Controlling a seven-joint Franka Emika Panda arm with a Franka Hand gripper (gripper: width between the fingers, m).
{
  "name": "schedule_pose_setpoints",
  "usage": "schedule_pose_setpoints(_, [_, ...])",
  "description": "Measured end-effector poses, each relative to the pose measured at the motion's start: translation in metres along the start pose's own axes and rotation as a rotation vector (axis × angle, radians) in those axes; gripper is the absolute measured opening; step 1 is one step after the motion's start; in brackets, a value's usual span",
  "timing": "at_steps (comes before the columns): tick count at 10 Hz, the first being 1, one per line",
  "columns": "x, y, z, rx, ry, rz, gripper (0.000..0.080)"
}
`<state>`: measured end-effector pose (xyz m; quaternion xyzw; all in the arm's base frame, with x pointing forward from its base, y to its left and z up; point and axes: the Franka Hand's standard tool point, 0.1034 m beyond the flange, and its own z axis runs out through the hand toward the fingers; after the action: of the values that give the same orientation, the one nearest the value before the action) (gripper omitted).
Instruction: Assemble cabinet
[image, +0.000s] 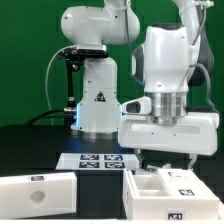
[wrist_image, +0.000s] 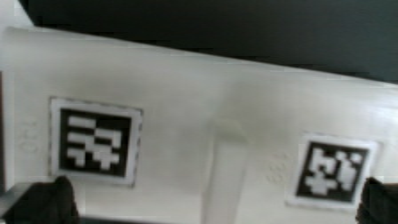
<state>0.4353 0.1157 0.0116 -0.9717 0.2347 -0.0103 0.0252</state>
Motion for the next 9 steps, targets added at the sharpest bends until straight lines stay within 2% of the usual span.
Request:
schedule_pose_setpoints(3, [-0.003,-0.0047,0.0006,0.002,0.006,-0.021,0.0778])
schedule_pose_setpoints(4, [-0.0031,-0.0048,0.0007,0.002,0.006,-0.023,0.0604])
schedule_pose_setpoints(5, [-0.0031,-0.0048,0.0007,0.002,0.006,-0.024,0.0469])
schedule_pose_setpoints(6, [-0.0031,-0.0047,0.0007,0.002,0.006,-0.025,0.0469])
schedule_pose_setpoints(7, [-0.0031,-0.0047,0.0007,0.002,0.006,-0.026,0.0276])
schedule_pose_setpoints(8, [-0.0031,-0.0047,0.0007,0.002,0.006,-0.027,0.0276])
schedule_pose_setpoints(9, [-0.0031,-0.0047,0.0007,0.002,0.006,-0.029,0.0087])
